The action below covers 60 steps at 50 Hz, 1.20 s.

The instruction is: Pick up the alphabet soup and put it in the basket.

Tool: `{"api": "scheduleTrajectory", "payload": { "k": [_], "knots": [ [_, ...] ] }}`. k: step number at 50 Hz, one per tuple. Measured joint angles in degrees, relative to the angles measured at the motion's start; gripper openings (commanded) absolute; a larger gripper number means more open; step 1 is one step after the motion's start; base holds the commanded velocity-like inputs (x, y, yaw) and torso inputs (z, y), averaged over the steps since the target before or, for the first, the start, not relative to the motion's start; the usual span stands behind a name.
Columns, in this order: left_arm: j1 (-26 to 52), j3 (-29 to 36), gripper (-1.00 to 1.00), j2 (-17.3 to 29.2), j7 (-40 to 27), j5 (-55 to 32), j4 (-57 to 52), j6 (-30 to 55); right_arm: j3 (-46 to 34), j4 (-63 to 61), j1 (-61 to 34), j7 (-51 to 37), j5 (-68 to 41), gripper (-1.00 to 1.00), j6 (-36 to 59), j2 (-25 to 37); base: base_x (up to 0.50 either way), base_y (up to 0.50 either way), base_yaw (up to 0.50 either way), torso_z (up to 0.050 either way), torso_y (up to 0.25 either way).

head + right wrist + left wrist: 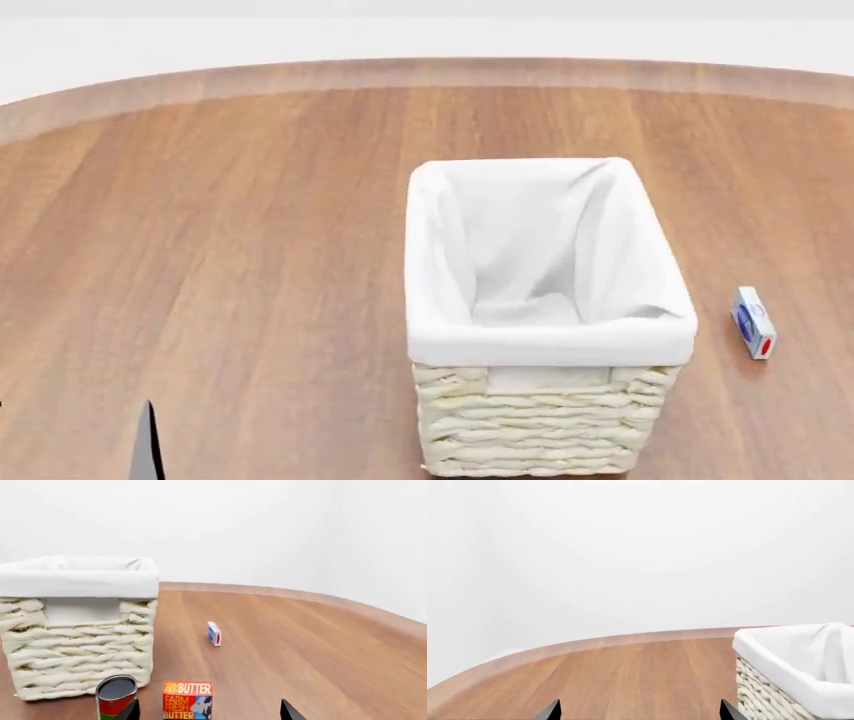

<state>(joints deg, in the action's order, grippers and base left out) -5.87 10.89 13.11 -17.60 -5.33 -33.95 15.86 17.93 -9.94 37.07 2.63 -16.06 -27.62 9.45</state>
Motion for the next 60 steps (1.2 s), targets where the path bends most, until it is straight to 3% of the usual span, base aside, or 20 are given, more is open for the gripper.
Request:
{"api": "scheduleTrajectory", "payload": {
  "k": [21, 60],
  "knots": [
    [0.15, 0.48, 1.0, 0.97, -1.16, -0.8, 0.17, -0.14, -0.88, 14.56, -5.17, 1.58, -0.17, 1.0, -7.86, -1.82, 0.0, 0.0, 0.0, 0.0, 0.0],
    [0.48, 1.38, 1.0, 2.26, -2.67, -2.08, 0.96, -0.8, -1.34, 25.97, -12.15, 0.22, -1.21, 1.0, -10.29, -1.23, 0.0, 0.0, 0.0, 0.0, 0.0]
  ]
}}
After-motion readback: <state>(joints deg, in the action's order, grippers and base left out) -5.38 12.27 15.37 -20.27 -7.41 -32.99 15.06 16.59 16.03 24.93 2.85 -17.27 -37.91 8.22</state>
